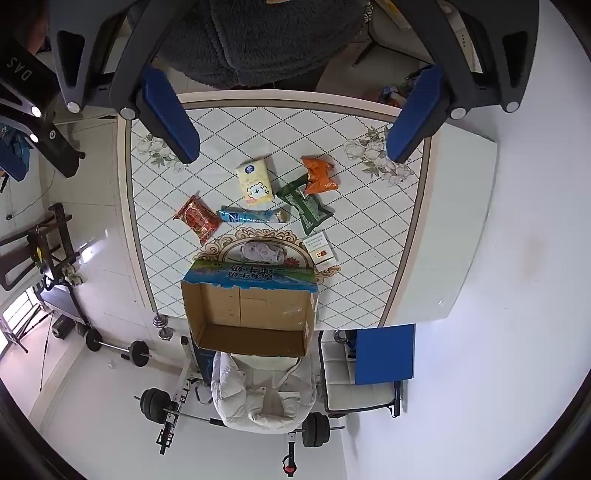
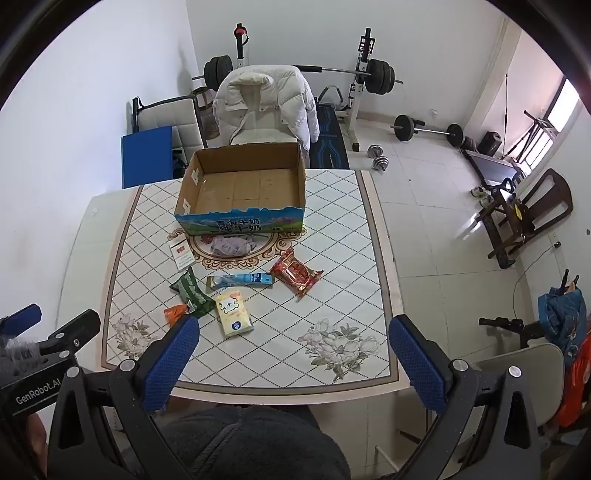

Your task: Organize snacks

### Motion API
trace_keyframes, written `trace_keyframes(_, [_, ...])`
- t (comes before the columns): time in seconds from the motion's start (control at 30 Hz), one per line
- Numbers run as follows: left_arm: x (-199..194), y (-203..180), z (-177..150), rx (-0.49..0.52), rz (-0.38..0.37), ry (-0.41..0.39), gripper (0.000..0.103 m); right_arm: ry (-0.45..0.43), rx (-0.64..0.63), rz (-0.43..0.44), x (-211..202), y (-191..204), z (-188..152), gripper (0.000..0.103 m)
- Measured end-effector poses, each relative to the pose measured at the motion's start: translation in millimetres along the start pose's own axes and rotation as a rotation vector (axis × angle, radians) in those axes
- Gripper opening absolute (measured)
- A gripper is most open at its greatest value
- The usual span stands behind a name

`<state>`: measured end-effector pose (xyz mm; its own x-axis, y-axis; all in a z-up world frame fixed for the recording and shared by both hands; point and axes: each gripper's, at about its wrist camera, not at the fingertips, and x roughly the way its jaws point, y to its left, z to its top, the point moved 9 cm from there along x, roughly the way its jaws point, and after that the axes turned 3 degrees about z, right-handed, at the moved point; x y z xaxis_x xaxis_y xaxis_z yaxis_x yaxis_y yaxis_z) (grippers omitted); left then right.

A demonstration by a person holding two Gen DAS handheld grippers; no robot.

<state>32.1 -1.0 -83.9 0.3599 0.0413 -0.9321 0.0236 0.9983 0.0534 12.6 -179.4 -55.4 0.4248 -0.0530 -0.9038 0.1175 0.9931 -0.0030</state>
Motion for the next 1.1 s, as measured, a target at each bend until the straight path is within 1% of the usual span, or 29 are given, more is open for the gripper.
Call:
trace_keyframes(0.13, [-0.2,-1.3,0.4,0.006,0.001,-0.003,0.103,-0.006,-0.003,-0.005,-1.9,-2.9,-0.7,0.103])
trace_keyframes(0.3, [-7.4,-11.7,7.1,0.012,0.006,-0.004,0.103,-0.006,-0.012,-0.01,-2.6,-3.0,-1.7,0.103])
trace_keyframes(0.33, [-7.7,-13.6,9.1,0.014,0.008,-0.004,0.103,-0.007,-0.007,-0.01,-4.7,-8.2,0.3,0.103])
trace_keyframes(0.37, [-9.6,-12.7,4.8,0.013,0.007,-0.011,0.103,-0.011,-0.001,-0.001,-10.6,-17.5,-2.9,0.103])
trace_keyframes(0.4, [-9.2,-10.3,3.1,0.01,0.005,-0.015,0.103,-0.01,-0.002,-0.001,-12.2,-18.8,-2.1,0.103])
trace_keyframes(0.63, [-16.9,-11.5,3.2,0.007,0.012,-0.021,0.103,-0.012,0.005,-0.003,-10.3,-16.1,-3.1,0.103])
trace_keyframes(0.83, [-19.9,-11.3,2.6,0.003,0.013,-0.027,0.103,-0.019,0.013,-0.011,-13.4,-25.4,-4.9,0.103])
trace_keyframes(1.1, [-21.2,-12.1,2.5,0.002,0.013,-0.032,0.103,-0.032,0.01,-0.008,-21.0,-25.3,-5.0,0.103])
